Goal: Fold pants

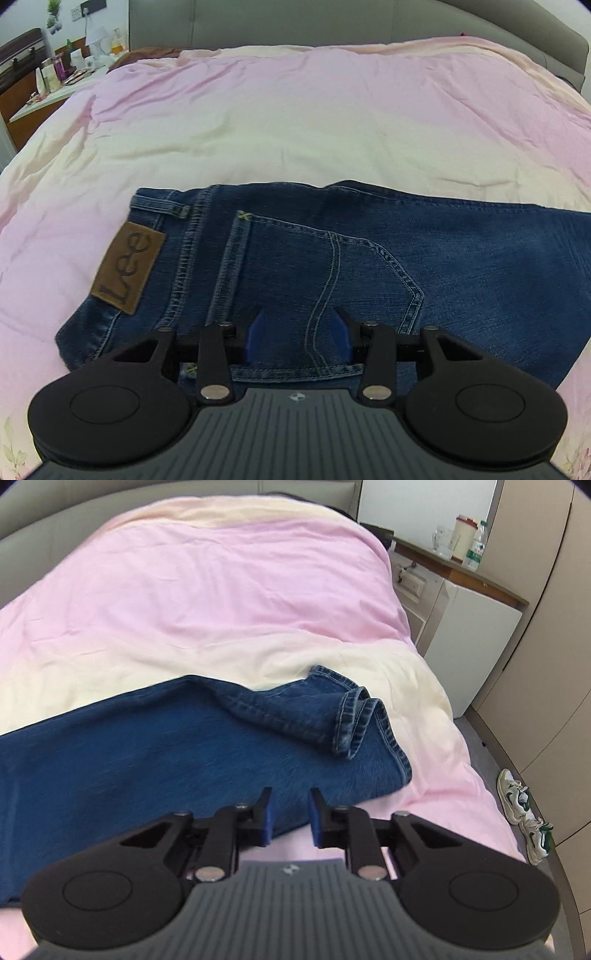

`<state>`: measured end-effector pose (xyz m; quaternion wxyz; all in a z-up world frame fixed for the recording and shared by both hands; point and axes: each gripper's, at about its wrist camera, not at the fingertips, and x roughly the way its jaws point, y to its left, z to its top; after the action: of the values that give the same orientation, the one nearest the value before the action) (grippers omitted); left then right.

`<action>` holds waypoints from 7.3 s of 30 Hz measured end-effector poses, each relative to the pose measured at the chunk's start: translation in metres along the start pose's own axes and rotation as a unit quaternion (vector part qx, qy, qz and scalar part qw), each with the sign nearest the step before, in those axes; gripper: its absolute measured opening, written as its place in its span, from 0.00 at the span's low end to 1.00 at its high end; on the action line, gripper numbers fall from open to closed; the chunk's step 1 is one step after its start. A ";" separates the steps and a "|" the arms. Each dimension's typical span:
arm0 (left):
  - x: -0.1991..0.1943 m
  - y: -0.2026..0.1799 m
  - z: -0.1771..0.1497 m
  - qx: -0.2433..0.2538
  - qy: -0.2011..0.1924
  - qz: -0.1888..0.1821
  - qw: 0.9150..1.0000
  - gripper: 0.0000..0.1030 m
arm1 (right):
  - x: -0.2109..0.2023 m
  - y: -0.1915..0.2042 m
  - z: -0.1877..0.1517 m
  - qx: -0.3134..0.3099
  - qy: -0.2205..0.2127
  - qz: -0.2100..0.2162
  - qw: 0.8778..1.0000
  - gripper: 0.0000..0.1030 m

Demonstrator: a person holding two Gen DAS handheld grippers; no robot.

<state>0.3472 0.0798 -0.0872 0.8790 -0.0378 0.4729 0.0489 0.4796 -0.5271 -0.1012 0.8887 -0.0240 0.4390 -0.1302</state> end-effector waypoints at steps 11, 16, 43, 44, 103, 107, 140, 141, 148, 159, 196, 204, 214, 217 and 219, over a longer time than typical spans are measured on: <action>0.044 -0.028 -0.003 0.044 0.039 0.050 0.997 0.48 | 0.096 -0.013 0.074 -0.031 -0.028 -0.039 0.998 0.13; 0.036 -0.027 -0.007 0.034 0.029 0.049 0.998 0.49 | 0.092 -0.020 0.093 -0.014 -0.060 -0.045 0.997 0.23; -0.020 -0.130 -0.100 0.073 0.003 -0.046 0.996 0.60 | -0.019 -0.063 -0.057 0.047 0.025 0.013 0.999 0.33; -0.016 -0.129 -0.098 0.052 -0.003 -0.043 0.998 0.60 | -0.021 -0.062 -0.058 0.041 0.025 0.015 0.999 0.33; -0.004 -0.232 -0.006 0.211 0.019 -0.162 0.964 0.29 | 0.088 -0.149 -0.040 0.448 -0.015 0.131 0.884 0.39; -0.001 -0.278 -0.010 0.253 -0.004 -0.199 0.947 0.29 | 0.066 -0.140 -0.023 0.386 -0.042 0.102 0.916 0.16; -0.099 -0.074 -0.023 0.089 -0.050 -0.148 0.984 0.29 | -0.305 0.222 0.111 -0.026 -0.176 0.306 0.935 0.08; -0.099 -0.061 -0.028 0.075 -0.046 -0.145 0.986 0.29 | -0.308 0.244 0.105 -0.037 -0.166 0.312 0.935 0.08; -0.097 0.014 -0.066 -0.028 -0.026 -0.157 0.987 0.29 | -0.300 0.392 0.011 -0.125 -0.077 0.370 0.918 0.08; -0.079 0.051 -0.104 -0.152 -0.028 -0.207 0.966 0.29 | -0.262 0.485 -0.198 -0.393 0.027 0.349 0.850 0.08; -0.004 0.023 -0.092 -0.202 0.011 -0.239 0.950 0.73 | -0.214 0.493 -0.166 -0.335 0.124 0.392 0.847 0.08; 0.001 -0.002 -0.091 -0.163 0.009 -0.211 0.964 0.28 | -0.204 0.410 -0.144 -0.293 0.064 0.334 0.894 0.38; -0.004 -0.018 -0.085 -0.148 -0.003 -0.194 0.970 0.27 | -0.168 0.329 -0.146 -0.166 0.099 0.319 0.928 0.38; 0.003 -0.017 -0.084 -0.160 -0.002 -0.195 0.968 0.25 | -0.171 0.321 -0.150 -0.158 0.096 0.325 0.927 0.38; -0.009 -0.024 -0.084 -0.145 -0.019 -0.178 0.973 0.11 | -0.176 0.316 -0.151 -0.162 0.088 0.328 0.926 0.38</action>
<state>0.2755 0.0457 -0.1255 0.8672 -0.2481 0.4298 -0.0398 0.3253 -0.1667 -0.1072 0.8233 -0.0110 0.5143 0.2398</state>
